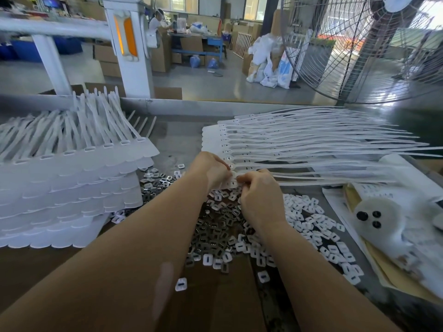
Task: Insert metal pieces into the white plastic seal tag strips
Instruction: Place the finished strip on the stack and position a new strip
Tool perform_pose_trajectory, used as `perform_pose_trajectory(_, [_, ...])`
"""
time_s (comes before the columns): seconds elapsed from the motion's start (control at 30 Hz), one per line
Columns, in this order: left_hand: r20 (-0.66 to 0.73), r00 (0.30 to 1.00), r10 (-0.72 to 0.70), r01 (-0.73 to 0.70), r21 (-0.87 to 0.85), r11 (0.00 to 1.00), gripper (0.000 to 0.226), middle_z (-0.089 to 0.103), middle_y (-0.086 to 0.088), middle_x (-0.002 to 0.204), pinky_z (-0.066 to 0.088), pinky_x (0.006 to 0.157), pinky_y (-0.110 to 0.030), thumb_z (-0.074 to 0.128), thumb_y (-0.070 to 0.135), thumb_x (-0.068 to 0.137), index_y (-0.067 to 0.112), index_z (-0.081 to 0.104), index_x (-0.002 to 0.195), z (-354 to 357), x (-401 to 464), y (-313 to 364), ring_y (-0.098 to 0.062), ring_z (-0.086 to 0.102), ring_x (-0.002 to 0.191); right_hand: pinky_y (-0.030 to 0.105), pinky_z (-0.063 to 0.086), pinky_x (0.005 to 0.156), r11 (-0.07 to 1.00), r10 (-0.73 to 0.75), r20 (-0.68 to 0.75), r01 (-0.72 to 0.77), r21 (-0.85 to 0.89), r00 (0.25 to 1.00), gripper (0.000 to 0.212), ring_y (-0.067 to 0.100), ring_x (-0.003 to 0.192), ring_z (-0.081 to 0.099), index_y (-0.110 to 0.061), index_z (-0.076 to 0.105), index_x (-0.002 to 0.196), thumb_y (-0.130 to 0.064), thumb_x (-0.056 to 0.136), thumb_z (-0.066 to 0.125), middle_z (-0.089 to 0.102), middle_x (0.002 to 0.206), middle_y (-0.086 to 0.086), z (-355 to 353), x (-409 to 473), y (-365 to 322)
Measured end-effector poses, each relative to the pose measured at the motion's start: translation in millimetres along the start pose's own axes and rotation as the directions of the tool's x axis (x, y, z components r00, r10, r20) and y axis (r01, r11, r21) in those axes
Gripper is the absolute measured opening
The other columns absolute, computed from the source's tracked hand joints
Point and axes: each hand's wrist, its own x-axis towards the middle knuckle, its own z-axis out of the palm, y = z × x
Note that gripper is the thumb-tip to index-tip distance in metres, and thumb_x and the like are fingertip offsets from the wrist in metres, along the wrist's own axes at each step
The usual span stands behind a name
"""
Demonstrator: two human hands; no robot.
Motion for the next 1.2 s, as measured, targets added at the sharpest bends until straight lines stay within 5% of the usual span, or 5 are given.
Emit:
perform_pose_trajectory(0.33, [-0.021,0.990,-0.138,0.139,0.043,0.989,0.016,0.059,-0.017,0.121,0.044,0.099,-0.046,0.057,0.014,0.078,0.014,0.060,0.094,8.6,5.4,10.0,-0.035,0.053,0.114,0.024,0.042,0.087,1.000,0.018,0.009,-0.018,0.008,1.000,0.028,0.020,0.093,0.058,-0.009,0.068,0.105,-0.001,0.089,0.047,0.058,0.109,0.007,-0.9,1.3,0.4])
perform_pose_trajectory(0.83, [0.049,0.999,0.015,-0.012,-0.068,0.998,0.028,0.067,0.000,0.083,0.047,0.070,-0.019,0.050,-0.003,0.085,0.016,0.066,0.072,-8.2,-8.2,5.5,-0.015,0.060,0.085,0.015,0.035,0.076,1.000,0.003,0.022,-0.003,-0.013,1.000,0.029,0.010,0.077,0.045,-0.010,0.068,0.105,0.000,0.089,0.046,0.058,0.107,0.006,-2.3,0.7,0.9])
perform_pose_trajectory(0.9, [0.012,0.993,0.115,-0.116,0.095,0.989,0.035,0.070,-0.001,0.089,0.049,0.075,-0.025,0.046,-0.002,0.085,0.021,0.070,0.074,-7.7,-13.6,2.7,-0.015,0.058,0.079,0.016,0.035,0.075,1.000,0.002,0.029,-0.002,-0.028,1.000,0.028,0.011,0.076,0.045,-0.009,0.068,0.103,0.001,0.090,0.045,0.056,0.107,0.006,-1.9,0.1,-0.4])
perform_pose_trajectory(1.03, [0.063,0.876,0.479,-0.369,0.727,0.579,0.027,0.059,0.007,0.111,0.028,0.094,-0.036,0.048,0.022,0.092,0.032,0.068,0.107,-5.1,-22.7,0.3,-0.018,0.045,0.109,0.022,0.040,0.072,0.994,-0.025,0.059,0.032,-0.105,0.998,0.027,0.019,0.080,0.052,-0.006,0.065,0.101,0.003,0.089,0.043,0.052,0.111,0.007,-2.3,-3.0,-3.5])
perform_pose_trajectory(1.2, [0.191,0.806,0.560,-0.426,0.844,0.327,0.040,0.053,0.005,0.114,0.024,0.088,-0.033,0.044,0.012,0.088,0.029,0.060,0.119,-4.8,-32.5,-3.3,-0.020,0.038,0.111,0.023,0.039,0.079,0.975,-0.098,0.100,0.116,-0.188,0.990,0.027,0.021,0.098,0.050,-0.005,0.063,0.102,0.004,0.087,0.042,0.051,0.108,0.007,-5.5,-7.6,-6.3])
